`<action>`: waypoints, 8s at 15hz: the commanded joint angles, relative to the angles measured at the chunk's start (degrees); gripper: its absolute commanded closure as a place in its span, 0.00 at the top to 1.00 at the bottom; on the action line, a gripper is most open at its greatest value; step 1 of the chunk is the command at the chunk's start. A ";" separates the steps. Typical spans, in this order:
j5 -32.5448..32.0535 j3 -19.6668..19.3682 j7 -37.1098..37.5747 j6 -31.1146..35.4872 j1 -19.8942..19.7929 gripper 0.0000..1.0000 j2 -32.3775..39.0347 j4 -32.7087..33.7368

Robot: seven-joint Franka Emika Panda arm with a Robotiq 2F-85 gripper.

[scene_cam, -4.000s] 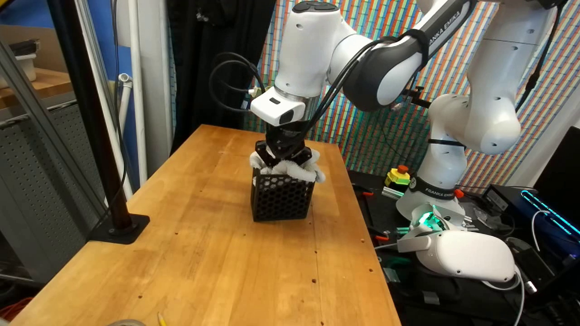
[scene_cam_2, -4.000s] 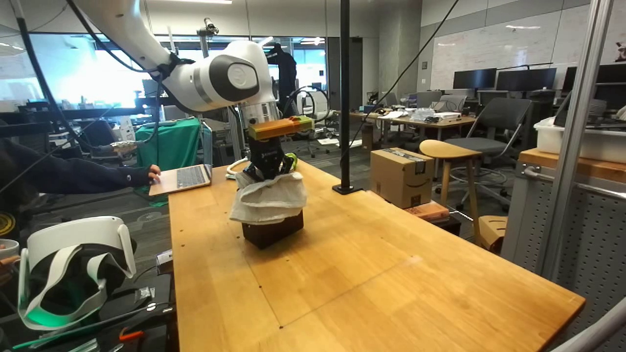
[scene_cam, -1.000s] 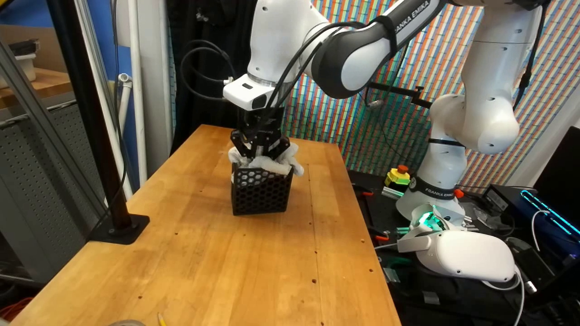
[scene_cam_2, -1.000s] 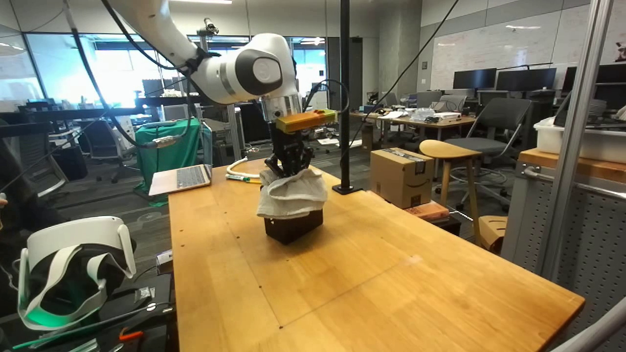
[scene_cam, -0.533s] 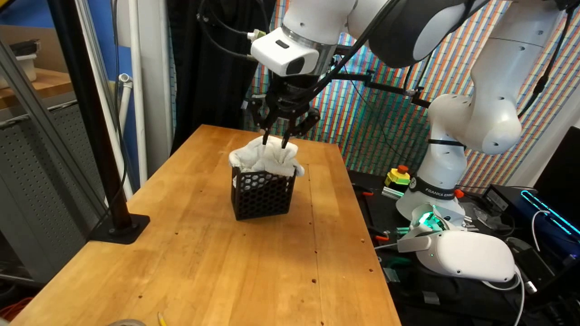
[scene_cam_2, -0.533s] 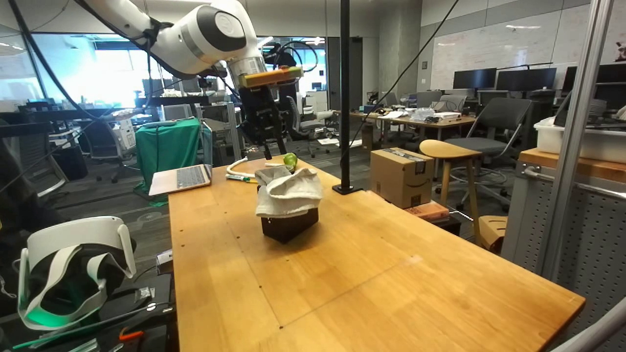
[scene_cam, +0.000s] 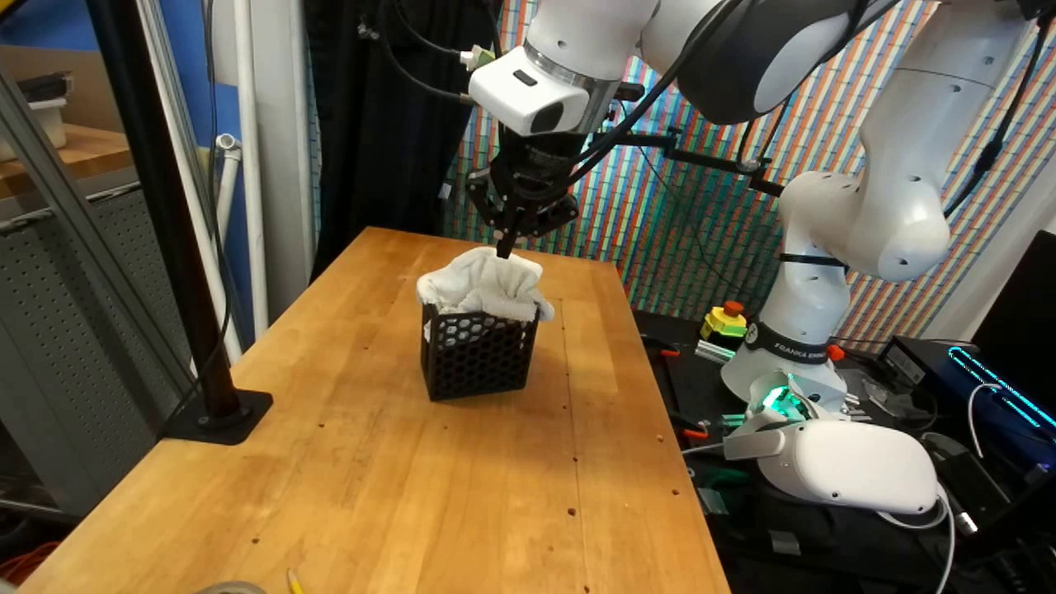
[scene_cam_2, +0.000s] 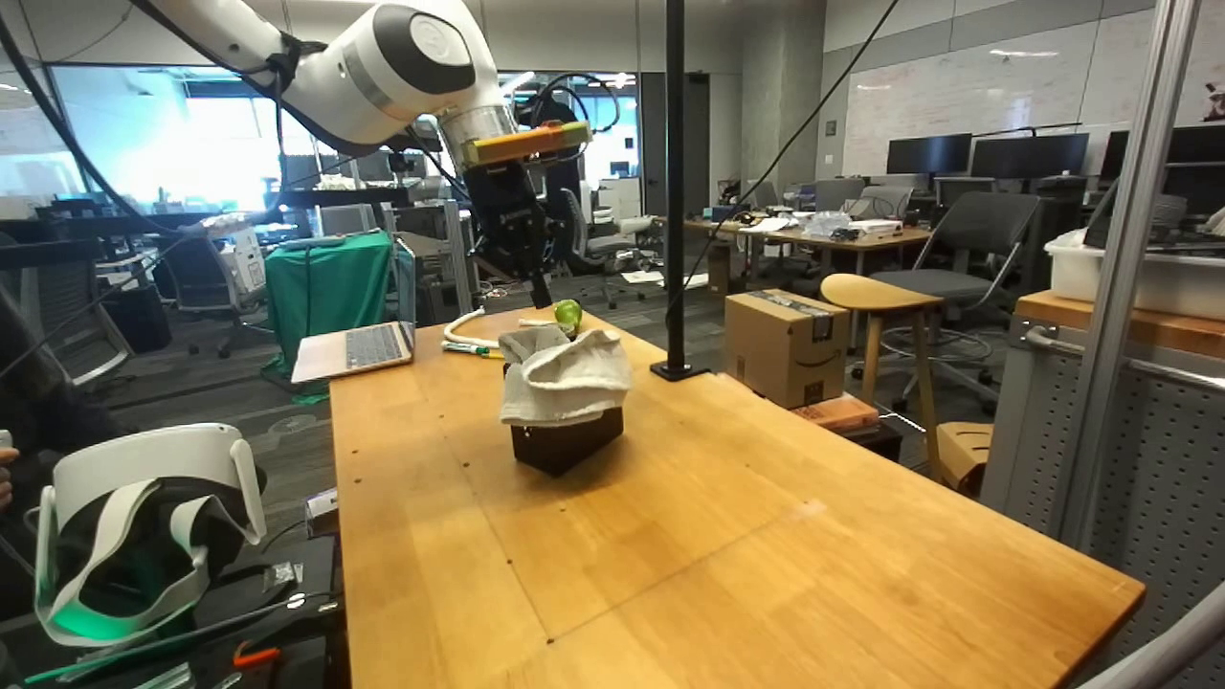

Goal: Place the towel in the basket

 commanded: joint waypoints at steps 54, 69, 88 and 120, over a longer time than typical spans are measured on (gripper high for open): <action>-4.31 -1.27 11.25 -6.95 0.24 0.06 -5.67 -5.32; -3.85 -2.30 5.59 4.13 -0.34 0.06 2.78 -3.27; -4.92 -2.31 5.03 -7.78 -0.68 0.06 0.02 -2.79; 23.20 -1.14 -27.85 14.12 -9.22 0.06 22.13 4.66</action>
